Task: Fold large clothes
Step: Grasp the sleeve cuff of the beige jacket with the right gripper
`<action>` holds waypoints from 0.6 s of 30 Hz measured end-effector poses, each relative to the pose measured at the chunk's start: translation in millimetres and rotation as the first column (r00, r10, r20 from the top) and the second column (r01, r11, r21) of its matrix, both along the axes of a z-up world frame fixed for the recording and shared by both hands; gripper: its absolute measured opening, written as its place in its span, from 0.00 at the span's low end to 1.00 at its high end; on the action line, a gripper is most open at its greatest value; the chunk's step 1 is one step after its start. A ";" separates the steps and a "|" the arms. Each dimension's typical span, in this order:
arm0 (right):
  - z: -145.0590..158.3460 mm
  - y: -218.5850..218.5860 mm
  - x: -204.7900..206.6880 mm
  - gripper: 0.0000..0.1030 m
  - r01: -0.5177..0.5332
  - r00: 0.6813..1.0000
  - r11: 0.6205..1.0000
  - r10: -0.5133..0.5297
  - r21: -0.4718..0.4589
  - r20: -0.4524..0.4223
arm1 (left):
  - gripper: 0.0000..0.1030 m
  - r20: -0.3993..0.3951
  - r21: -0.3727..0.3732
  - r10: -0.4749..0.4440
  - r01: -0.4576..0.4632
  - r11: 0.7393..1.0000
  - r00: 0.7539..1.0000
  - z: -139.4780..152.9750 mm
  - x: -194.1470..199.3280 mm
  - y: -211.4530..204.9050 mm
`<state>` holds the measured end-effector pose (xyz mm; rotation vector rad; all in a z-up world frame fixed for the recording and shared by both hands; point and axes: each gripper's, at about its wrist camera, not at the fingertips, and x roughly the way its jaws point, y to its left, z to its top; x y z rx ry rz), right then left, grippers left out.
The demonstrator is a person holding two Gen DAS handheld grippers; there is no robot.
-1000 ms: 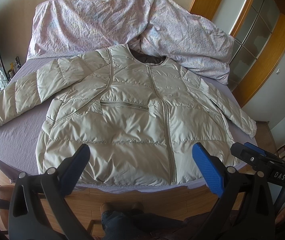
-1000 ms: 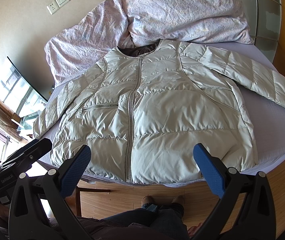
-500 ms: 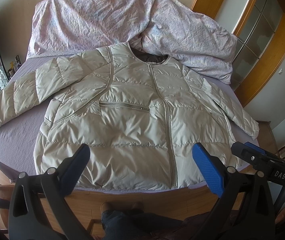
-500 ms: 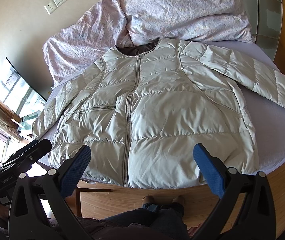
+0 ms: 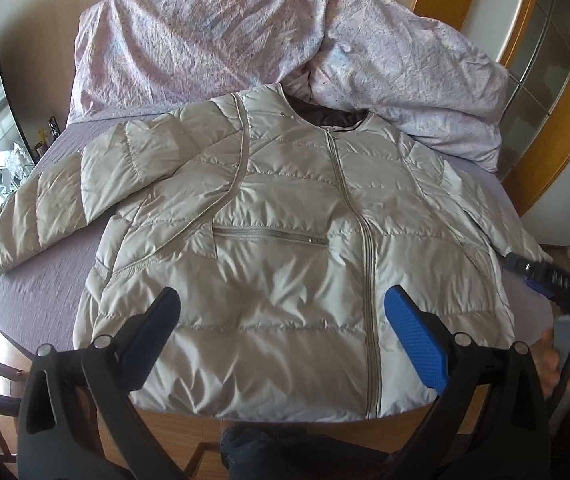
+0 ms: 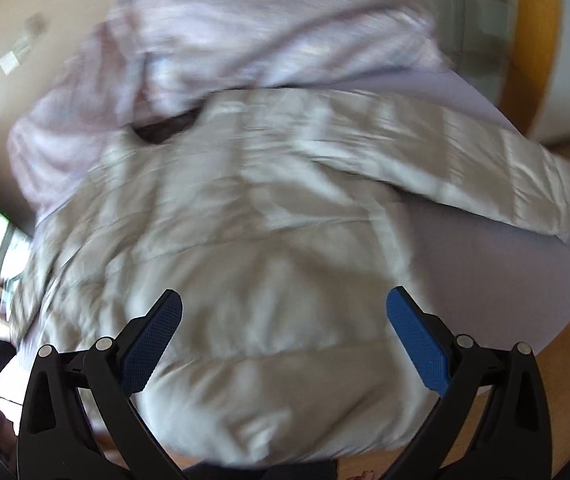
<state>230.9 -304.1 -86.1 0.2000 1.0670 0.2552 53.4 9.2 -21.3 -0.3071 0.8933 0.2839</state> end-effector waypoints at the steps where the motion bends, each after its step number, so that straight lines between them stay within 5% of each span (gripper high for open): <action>1: -5.2 -17.8 12.9 0.99 0.054 0.998 0.999 -0.054 0.003 -0.023 | 0.98 -0.008 -0.002 0.004 -0.004 1.000 1.000 -1.0 6.6 1.1; 4: -17.0 -71.7 45.0 0.99 0.201 0.978 0.980 -0.201 -0.009 -0.060 | 0.98 -0.030 -0.012 0.021 -0.021 1.000 0.999 -5.3 16.2 3.2; 8: -29.7 -138.0 78.2 0.85 0.352 0.931 0.933 -0.357 -0.068 -0.075 | 0.98 -0.063 -0.020 0.047 -0.048 0.999 0.997 -10.6 27.6 6.7; 11: -39.9 -189.8 94.1 0.79 0.467 0.871 0.871 -0.483 -0.152 -0.088 | 0.98 -0.076 -0.017 0.061 -0.062 0.998 0.995 -11.4 35.6 8.1; 15: -52.5 -236.1 100.8 0.75 0.558 0.805 0.807 -0.583 -0.194 -0.111 | 0.98 -0.082 -0.001 0.075 -0.075 0.997 0.994 -10.9 44.7 7.1; 18: -65.7 -258.3 105.7 0.74 0.581 0.782 0.793 -0.606 -0.182 -0.144 | 0.98 -0.082 -0.004 0.072 -0.073 0.997 0.994 -11.0 49.1 3.9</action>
